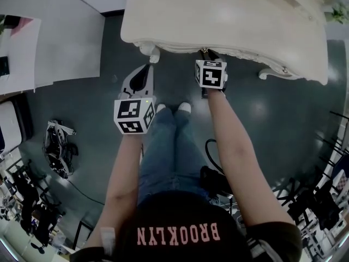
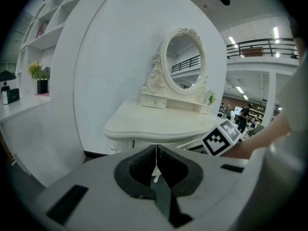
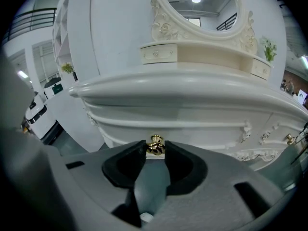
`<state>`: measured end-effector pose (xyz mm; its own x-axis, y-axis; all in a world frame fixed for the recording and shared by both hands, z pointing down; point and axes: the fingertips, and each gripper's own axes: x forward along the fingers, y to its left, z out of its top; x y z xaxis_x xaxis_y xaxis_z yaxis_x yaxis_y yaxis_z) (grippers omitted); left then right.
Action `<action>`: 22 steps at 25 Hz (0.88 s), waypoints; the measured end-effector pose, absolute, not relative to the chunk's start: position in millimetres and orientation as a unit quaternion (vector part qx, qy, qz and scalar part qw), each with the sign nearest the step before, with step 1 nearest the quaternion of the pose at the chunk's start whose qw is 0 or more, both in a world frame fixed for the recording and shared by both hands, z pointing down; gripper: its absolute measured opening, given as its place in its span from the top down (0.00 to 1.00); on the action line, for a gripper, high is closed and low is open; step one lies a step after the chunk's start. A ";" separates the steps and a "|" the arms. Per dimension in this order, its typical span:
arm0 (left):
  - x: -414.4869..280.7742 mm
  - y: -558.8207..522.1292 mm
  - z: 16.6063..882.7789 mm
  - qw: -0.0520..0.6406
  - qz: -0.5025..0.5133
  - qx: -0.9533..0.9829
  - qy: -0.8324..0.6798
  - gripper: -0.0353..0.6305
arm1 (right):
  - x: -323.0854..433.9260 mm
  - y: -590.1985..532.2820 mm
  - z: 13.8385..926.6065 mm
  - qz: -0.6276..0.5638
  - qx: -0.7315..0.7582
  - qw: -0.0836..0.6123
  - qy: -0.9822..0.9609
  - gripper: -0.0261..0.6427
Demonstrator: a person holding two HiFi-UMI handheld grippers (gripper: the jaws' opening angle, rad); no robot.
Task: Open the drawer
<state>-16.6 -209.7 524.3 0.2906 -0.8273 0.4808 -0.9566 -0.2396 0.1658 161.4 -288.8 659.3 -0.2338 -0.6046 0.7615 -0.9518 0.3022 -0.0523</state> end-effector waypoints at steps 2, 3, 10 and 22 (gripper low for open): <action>-13.4 -207.0 525.6 0.220 0.145 0.776 -0.573 0.94 | 160.4 -282.3 659.5 0.266 0.524 0.325 -0.741 0.80; -12.1 -206.7 526.1 0.220 0.144 0.778 -0.571 0.94 | 160.3 -278.8 659.4 0.265 0.525 0.324 -0.741 0.80; -6.1 -195.7 526.5 0.222 0.142 0.792 -0.551 0.94 | 159.7 -244.1 660.2 0.267 0.530 0.319 -0.739 0.80; -12.2 -164.6 521.5 0.214 0.147 0.811 -0.524 0.94 | 161.3 -189.0 660.7 0.280 0.544 0.320 -0.724 0.80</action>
<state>-12.2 -164.6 521.5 0.4083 -0.7873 0.4621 -0.9128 -0.3598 0.1934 161.3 -189.0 660.7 -0.2042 -0.6078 0.7674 -0.9662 0.2512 -0.0581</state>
